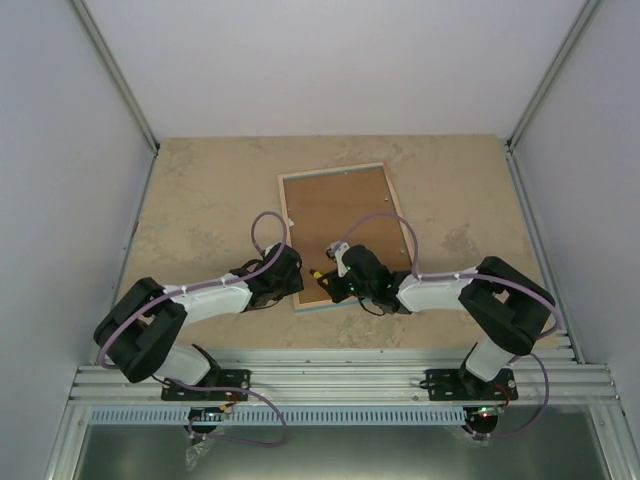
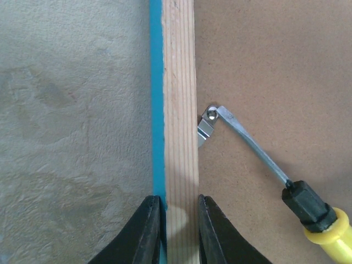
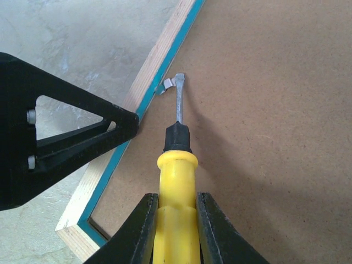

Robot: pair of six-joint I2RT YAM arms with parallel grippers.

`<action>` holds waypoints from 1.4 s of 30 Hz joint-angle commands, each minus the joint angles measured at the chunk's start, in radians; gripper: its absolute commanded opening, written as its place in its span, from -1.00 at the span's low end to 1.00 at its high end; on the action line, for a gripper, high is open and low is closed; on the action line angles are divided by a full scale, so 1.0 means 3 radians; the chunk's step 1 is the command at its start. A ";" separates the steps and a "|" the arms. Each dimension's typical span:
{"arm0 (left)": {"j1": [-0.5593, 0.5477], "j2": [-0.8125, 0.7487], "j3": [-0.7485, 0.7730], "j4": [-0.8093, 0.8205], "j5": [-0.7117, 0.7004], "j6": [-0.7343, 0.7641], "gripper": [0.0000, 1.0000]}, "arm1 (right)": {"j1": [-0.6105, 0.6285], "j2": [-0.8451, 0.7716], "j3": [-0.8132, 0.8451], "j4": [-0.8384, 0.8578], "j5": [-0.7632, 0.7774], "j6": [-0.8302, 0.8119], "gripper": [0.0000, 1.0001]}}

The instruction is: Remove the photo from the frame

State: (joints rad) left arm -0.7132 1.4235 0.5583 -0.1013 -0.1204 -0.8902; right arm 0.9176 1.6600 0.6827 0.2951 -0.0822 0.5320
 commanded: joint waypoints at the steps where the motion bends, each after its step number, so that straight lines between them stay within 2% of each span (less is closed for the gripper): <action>1: -0.0026 0.0032 -0.0026 -0.0132 0.0253 0.0086 -1.00 | 0.0009 -0.0008 0.0151 -0.0094 -0.0004 -0.0115 -0.99; 28: -0.0026 0.0028 -0.0014 -0.0091 0.0255 0.0151 -1.00 | 0.0071 0.0239 0.0709 -0.0950 -0.0124 -0.0437 -0.99; 42: -0.0026 0.0025 0.0004 -0.0103 0.0226 0.0195 -1.00 | 0.0081 0.0147 0.0977 -0.1828 0.0019 -0.0917 -0.99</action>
State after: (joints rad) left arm -0.7116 1.4239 0.5583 -0.1001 -0.1181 -0.8669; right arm 0.9310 1.7157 0.9562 -0.1211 -0.0814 0.3180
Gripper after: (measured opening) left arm 0.182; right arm 0.171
